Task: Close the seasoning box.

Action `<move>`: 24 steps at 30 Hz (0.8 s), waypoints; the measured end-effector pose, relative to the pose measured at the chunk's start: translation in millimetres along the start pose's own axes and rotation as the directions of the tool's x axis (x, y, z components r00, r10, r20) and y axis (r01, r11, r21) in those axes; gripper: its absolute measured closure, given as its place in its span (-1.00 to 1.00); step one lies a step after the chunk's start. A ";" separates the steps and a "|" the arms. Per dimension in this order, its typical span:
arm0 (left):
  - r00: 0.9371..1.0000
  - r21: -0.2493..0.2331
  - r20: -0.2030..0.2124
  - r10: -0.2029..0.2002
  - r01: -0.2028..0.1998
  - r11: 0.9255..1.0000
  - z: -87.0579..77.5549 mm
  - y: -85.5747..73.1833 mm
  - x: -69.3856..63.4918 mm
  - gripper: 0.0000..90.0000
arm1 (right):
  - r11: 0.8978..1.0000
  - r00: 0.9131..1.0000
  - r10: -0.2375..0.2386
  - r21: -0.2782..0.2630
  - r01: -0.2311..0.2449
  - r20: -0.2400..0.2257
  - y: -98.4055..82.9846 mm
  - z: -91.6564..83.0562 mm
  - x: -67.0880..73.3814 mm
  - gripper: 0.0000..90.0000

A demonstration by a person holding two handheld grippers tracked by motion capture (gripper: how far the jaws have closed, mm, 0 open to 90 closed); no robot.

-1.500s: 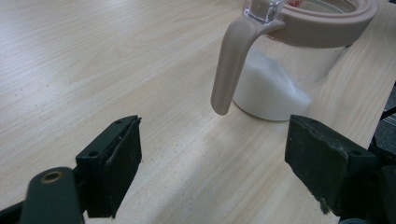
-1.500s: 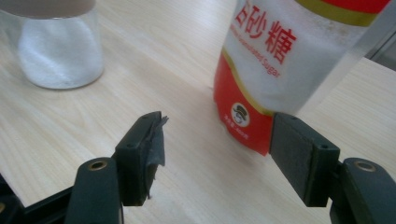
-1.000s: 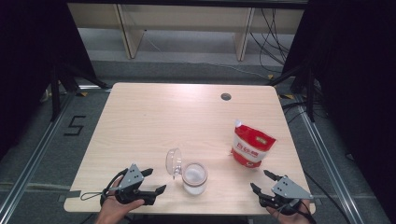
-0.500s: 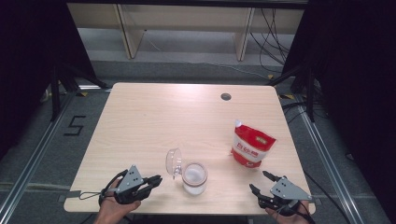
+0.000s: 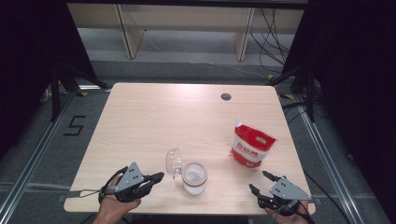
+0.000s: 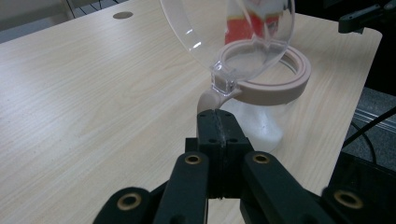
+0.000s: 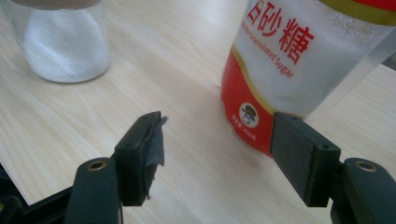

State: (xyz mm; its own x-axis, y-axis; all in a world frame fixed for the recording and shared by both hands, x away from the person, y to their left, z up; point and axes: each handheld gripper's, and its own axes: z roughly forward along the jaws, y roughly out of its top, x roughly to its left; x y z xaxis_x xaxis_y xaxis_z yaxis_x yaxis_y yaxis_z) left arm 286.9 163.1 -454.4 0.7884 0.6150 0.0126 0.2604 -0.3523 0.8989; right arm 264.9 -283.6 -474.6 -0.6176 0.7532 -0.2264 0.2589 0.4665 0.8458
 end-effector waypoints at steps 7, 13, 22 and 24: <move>0.999 -0.015 0.019 -0.045 0.045 0.999 3.6 7.1 -3.8 0.99 | 1.000 1.000 0.004 0.003 -0.004 0.000 0.0 0.4 0.4 -0.20; 1.000 -0.012 0.011 -0.019 0.019 1.000 5.9 11.5 -3.9 0.98 | 1.000 1.000 -0.006 0.004 0.006 0.006 0.1 -0.1 -0.2 -0.20; 1.000 -0.032 0.005 -0.029 0.029 0.999 4.1 17.6 -7.2 0.98 | 1.000 1.000 -0.008 -0.002 0.008 0.014 0.5 -0.1 0.0 -0.20; 1.000 -0.034 0.007 -0.015 0.015 0.999 4.1 18.2 -7.0 0.98 | 1.000 1.000 -0.001 0.004 0.001 0.012 0.3 0.0 0.8 -0.20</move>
State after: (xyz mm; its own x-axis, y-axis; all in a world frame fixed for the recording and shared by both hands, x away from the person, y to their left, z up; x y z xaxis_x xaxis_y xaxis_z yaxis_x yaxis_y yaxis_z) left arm 288.5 149.5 -439.9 0.7881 0.6155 -0.0041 0.2534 -0.3184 0.9135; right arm 264.5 -282.9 -474.6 -0.6090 0.7581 -0.2334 0.2613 0.4696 0.8433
